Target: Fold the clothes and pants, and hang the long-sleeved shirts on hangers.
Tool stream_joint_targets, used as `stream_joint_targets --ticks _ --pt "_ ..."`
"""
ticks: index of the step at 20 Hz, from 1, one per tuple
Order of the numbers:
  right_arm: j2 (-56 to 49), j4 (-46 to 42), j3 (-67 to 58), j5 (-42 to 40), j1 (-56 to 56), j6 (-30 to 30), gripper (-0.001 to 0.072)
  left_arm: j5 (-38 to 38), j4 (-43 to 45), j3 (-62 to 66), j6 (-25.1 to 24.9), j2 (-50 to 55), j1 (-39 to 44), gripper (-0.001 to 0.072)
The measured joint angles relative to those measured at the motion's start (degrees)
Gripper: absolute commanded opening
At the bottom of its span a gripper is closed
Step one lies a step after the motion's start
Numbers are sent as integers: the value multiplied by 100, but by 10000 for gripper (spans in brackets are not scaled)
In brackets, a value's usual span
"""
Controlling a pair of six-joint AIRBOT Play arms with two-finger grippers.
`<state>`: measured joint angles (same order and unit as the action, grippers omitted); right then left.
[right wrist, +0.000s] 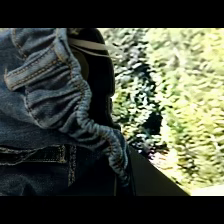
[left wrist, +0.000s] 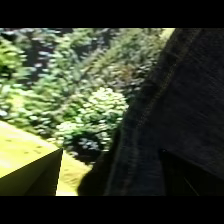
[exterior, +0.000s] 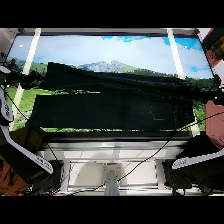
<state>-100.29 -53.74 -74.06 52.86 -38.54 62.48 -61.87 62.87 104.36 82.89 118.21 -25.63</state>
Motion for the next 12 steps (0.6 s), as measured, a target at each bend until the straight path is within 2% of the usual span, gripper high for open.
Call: stream_joint_targets --ticks 3,5,12 --pt "0 0 0 28 0 0 56 -168 -332 -9 -402 127 15 296" --pt "0 0 0 68 0 0 56 -264 -686 -20 -686 173 11 18" --pt "26 0 0 188 0 0 56 -470 -1412 -11 -1241 -125 -122 17"
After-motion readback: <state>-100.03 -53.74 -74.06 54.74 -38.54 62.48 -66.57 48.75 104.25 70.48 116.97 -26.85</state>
